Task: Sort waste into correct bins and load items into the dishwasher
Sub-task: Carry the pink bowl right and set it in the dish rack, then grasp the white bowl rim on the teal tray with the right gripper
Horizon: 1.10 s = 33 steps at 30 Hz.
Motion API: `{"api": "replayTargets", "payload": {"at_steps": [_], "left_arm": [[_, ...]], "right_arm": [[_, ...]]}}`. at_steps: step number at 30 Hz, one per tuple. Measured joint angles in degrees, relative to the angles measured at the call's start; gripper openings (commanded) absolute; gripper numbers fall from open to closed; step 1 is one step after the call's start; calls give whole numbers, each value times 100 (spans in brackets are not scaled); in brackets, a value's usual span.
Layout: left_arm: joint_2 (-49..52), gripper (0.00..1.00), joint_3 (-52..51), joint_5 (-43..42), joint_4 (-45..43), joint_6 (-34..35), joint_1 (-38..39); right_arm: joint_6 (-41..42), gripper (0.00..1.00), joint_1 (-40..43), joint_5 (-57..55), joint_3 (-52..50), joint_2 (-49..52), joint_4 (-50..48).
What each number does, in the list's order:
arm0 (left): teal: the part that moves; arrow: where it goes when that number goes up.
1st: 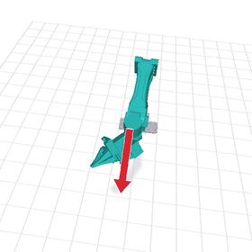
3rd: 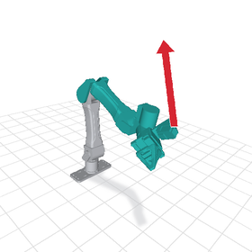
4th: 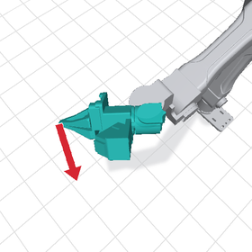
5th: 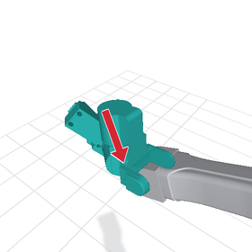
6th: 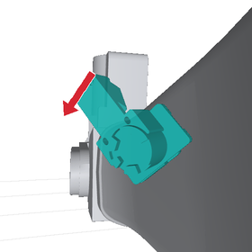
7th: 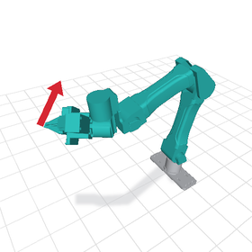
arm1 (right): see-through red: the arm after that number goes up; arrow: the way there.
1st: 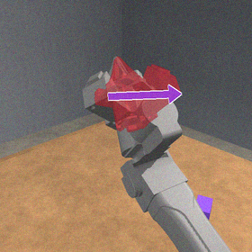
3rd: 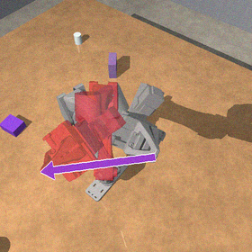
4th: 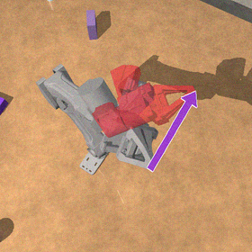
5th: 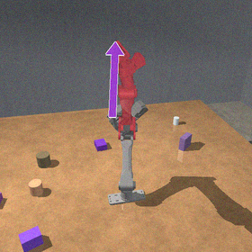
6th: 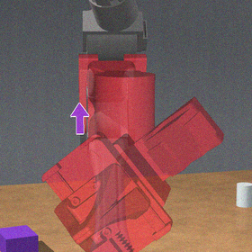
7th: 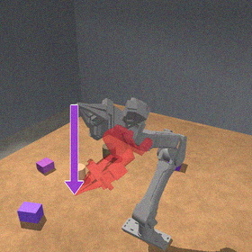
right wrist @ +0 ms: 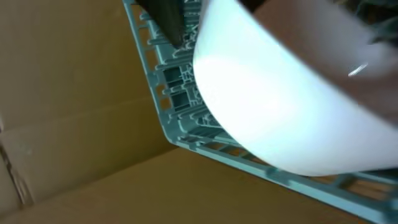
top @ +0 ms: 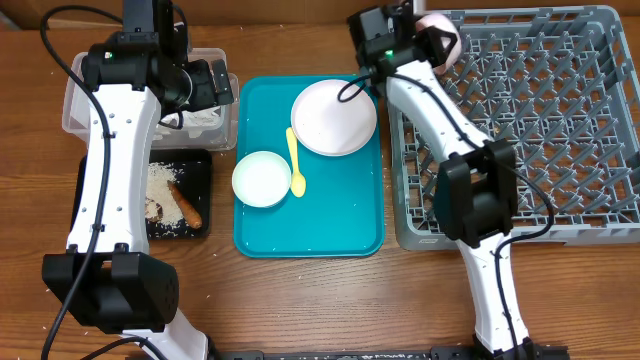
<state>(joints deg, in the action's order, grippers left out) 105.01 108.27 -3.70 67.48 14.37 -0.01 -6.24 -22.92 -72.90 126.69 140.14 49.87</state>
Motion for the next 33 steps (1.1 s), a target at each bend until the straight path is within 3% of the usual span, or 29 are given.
{"api": "replayTargets", "payload": {"at_steps": [2,4,5,10,15,18,21,26,29,30,33], "left_arm": [[0,100,0,0,2,0,0],[0,100,0,0,2,0,0],[0,100,0,2,2,0,0],[0,100,0,0,2,0,0],[0,100,0,0,2,0,0],[0,100,0,2,2,0,0],[0,100,0,0,2,0,0],[0,100,0,0,0,0,0],[0,100,0,0,0,0,0],[0,100,0,0,2,0,0],[0,100,0,0,2,0,0]], "right_arm": [[11,47,-149,11,0,28,24],[-31,77,-271,7,0,35,31],[0,85,-374,2,0,35,28],[-4,95,-487,-149,26,39,22],[2,100,-555,-57,328,31,17],[94,100,-660,678,372,-122,264],[328,100,-737,2269,398,-413,1021],[654,83,-754,6102,461,-780,2503],[723,82,-754,7718,455,-785,2800],[737,75,-763,8242,442,-785,2809],[911,69,-887,9256,107,-789,2470]]}}
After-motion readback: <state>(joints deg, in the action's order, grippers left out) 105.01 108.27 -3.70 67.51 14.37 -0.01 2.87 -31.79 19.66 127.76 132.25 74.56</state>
